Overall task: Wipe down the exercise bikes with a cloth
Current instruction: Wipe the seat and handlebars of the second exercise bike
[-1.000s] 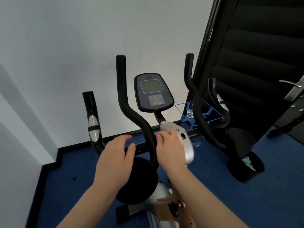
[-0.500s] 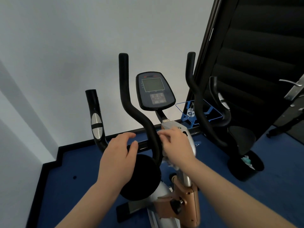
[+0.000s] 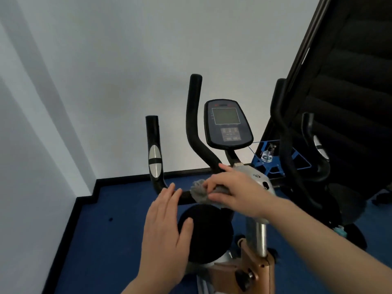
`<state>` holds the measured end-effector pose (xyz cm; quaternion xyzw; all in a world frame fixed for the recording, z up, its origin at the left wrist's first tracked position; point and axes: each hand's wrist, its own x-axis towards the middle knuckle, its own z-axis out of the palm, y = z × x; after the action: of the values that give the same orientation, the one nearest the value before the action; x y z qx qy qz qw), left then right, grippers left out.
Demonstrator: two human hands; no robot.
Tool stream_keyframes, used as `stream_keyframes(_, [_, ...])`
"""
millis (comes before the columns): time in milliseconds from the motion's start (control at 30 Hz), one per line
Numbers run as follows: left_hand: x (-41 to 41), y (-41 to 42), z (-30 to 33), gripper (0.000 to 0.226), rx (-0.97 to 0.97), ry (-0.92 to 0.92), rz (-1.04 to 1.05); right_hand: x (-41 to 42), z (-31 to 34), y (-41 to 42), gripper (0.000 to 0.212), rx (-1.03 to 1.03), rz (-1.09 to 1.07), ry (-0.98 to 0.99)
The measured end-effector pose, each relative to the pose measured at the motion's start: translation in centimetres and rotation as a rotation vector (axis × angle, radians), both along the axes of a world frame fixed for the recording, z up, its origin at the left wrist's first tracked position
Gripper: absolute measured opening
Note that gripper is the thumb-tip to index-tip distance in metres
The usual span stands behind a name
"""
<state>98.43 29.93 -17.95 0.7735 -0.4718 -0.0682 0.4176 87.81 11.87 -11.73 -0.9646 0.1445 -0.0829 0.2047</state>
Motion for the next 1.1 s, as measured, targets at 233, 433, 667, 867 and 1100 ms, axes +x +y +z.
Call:
stream_keyframes(233, [-0.6, -0.1, -1.3, 0.062, 0.039, 0.093, 0.06, 2.4, 1.4, 0.1, 0.016, -0.216, 0.008, 0.158])
stream_keyframes(433, [-0.7, 0.2, -1.5, 0.065, 0.067, 0.079, 0.088, 5.7, 0.1, 1.7, 0.036, -0.024, 0.032, 0.146])
stream_keyframes(667, [-1.1, 0.6, -1.1, 0.069, 0.103, 0.169, 0.114, 3.3, 0.2, 0.2, 0.028, -0.485, 0.141, 0.251])
stream_keyframes(867, [-0.5, 0.5, -1.4, 0.075, 0.066, 0.229, 0.046, 7.2, -0.3, 2.6, 0.031, -0.131, 0.046, 0.31])
stream_keyframes(1100, [5.1, 2.1, -1.9, 0.076, -0.082, 0.255, -0.022, 5.3, -0.2, 2.0, 0.041, 0.067, -0.069, 0.326])
